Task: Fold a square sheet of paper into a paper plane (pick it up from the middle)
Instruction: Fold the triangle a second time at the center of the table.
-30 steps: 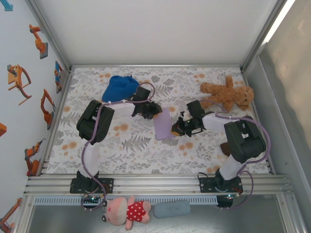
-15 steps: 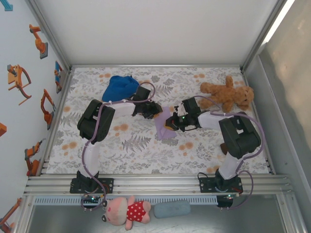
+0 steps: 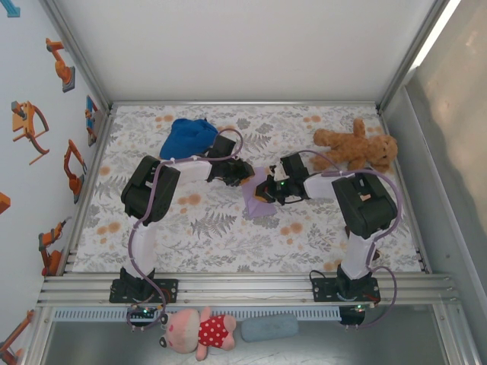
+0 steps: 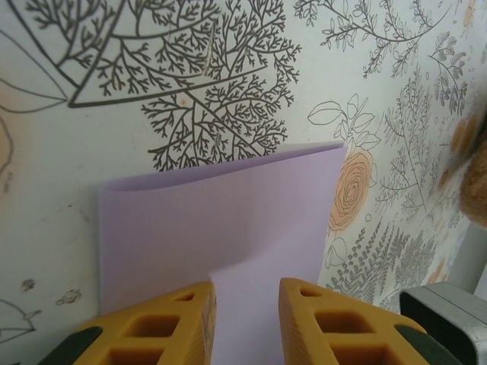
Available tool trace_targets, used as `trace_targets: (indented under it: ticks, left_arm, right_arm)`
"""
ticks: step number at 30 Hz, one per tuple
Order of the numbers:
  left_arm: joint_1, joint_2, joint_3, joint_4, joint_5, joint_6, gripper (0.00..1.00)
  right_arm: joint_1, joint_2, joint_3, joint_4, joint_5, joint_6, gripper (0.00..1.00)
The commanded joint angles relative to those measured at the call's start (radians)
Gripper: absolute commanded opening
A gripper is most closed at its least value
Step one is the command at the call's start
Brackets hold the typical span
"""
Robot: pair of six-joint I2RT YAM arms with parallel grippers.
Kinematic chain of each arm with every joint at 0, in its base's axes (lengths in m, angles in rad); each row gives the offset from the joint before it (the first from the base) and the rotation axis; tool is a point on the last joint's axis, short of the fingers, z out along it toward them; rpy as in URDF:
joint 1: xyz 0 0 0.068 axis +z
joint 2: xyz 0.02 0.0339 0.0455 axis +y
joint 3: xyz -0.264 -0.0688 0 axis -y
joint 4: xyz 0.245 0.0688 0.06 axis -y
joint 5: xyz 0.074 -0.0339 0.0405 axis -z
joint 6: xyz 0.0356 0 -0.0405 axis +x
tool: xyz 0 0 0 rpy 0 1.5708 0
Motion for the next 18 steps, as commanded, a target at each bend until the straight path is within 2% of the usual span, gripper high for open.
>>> trace_targets:
  ticks: [1,18]
  left_arm:
    - [-0.001,0.036,-0.002,-0.053,-0.005,0.01,0.3]
    - [0.0,0.038,-0.014,-0.044,0.001,0.007,0.3]
  right_arm:
    - [0.013,0.018,0.027,0.019,-0.004,-0.008,0.0]
    - [0.021,0.05,0.051,0.014,-0.008,-0.021,0.0]
